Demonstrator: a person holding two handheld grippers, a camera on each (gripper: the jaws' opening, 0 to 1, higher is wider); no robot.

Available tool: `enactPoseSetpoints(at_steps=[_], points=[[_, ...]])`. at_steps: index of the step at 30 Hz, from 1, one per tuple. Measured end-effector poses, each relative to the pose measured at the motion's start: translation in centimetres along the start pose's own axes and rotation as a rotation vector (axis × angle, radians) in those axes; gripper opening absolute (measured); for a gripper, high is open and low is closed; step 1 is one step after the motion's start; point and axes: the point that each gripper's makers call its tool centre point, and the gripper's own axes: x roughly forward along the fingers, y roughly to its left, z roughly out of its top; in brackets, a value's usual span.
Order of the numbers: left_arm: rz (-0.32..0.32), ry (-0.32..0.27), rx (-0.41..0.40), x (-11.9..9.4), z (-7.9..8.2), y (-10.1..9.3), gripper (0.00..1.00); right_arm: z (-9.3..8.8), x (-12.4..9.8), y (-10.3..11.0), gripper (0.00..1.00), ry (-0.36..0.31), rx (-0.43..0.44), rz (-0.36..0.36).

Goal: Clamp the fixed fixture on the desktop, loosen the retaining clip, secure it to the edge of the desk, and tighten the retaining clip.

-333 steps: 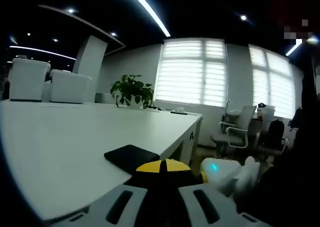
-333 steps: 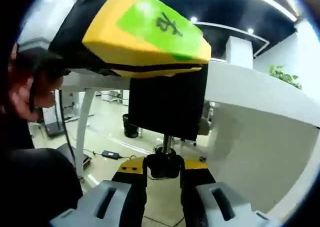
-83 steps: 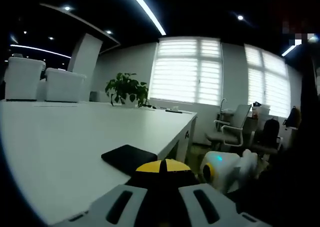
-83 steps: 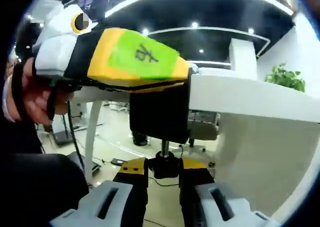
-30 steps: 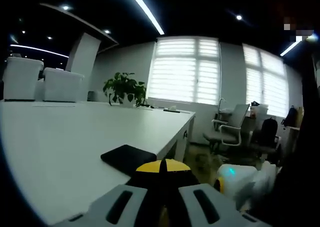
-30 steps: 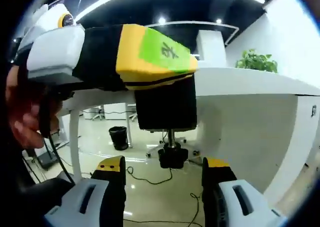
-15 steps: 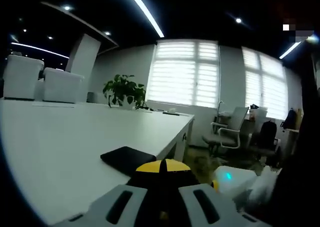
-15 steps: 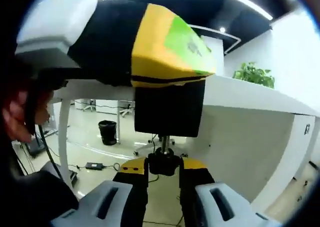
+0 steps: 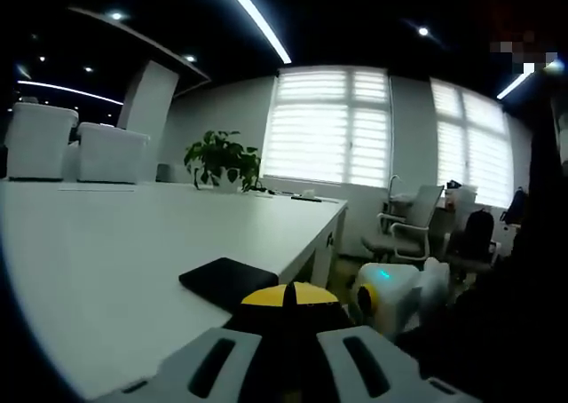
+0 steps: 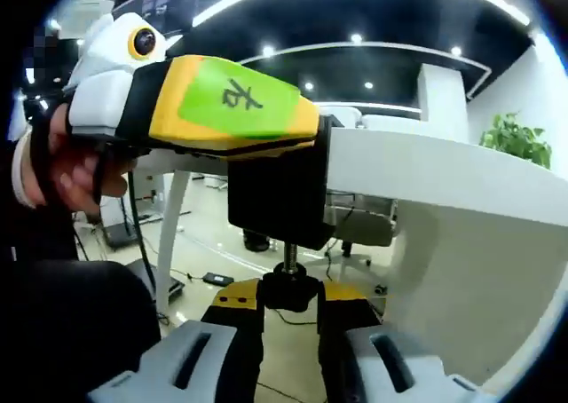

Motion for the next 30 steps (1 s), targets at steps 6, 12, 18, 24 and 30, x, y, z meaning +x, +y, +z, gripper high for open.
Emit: enactPoseSetpoints(at_steps=[6,12,18,24,30], points=[[0.006,0.009,0.006,0.0,0.0,0.0,0.01,-0.1,0.4,0.1,0.21,-0.013,0.008,0.206],[0.012,0.016,0.005,-0.1,0.0,0.0,0.01,-0.1,0.0,0.8,0.21,-0.042,0.004,0.362],[0.014,0.016,0.003,-0.1,0.0,-0.1,0.01,0.0,0.1,0.8,0.21,-0.021,-0.036,0.429],[0.015,0.015,0.001,-0.2,0.1,-0.1,0.01,0.1,0.3,0.9,0.21,-0.036,-0.038,0.461],[0.014,0.016,-0.002,-0.2,0.1,-0.1,0.01,0.0,0.2,0.9,0.22,-0.015,-0.044,0.454]])
